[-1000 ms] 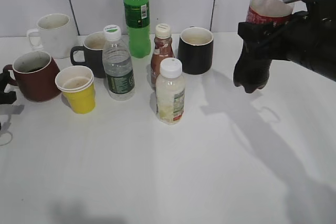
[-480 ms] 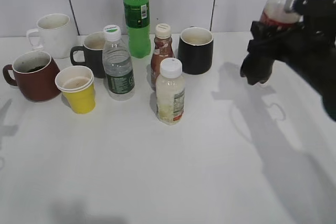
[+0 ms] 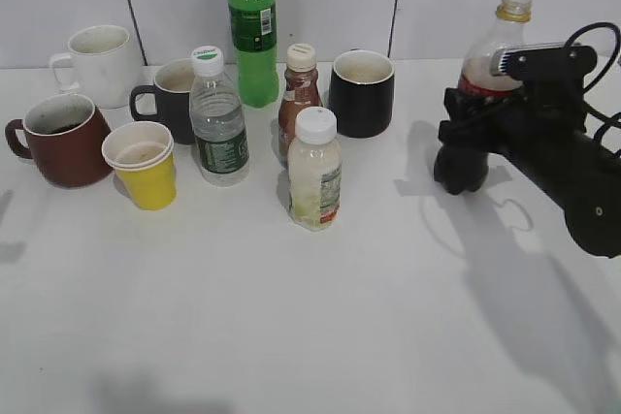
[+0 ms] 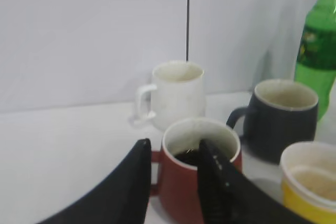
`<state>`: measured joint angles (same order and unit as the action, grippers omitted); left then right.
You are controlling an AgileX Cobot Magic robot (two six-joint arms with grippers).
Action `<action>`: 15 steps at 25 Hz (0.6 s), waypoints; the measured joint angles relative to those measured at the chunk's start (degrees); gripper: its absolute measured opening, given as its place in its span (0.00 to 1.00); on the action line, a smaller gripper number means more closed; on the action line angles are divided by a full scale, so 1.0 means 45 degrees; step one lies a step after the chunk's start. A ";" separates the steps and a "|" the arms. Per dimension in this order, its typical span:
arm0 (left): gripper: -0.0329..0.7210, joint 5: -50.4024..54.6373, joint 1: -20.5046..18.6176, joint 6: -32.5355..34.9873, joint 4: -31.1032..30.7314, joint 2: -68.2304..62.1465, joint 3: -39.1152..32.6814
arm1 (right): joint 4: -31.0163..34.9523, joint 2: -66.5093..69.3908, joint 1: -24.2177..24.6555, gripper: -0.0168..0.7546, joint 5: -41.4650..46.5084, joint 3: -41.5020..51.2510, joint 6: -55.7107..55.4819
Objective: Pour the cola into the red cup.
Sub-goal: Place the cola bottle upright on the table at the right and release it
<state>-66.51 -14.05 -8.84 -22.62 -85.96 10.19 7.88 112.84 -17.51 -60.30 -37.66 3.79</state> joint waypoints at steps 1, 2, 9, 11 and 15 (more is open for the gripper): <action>0.36 0.0035 0.0000 -0.0121 -0.0064 0.0191 0.0000 | -0.0156 0.0015 0.0000 0.65 0.0000 0.0000 0.0000; 0.36 0.0047 0.0000 -0.0232 -0.0187 0.0346 0.0000 | -0.0324 0.0015 0.0000 0.65 0.0000 0.0000 0.0000; 0.36 0.0868 0.0013 -0.0456 -0.0597 0.1103 0.0000 | -0.0524 0.0030 0.0013 0.68 0.0003 0.0000 0.0000; 0.36 0.1129 0.0013 -0.0467 -0.0585 0.1251 0.0000 | -0.0524 0.0030 0.0013 0.71 0.0003 0.0000 0.0000; 0.36 0.1585 0.0022 -0.0467 -0.0578 0.1757 -0.0006 | -0.0524 -0.0043 0.0023 0.77 0.0003 0.0000 0.0273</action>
<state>-59.38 -13.95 -10.94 -25.22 -78.05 10.17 5.53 112.64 -17.41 -60.28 -37.66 5.01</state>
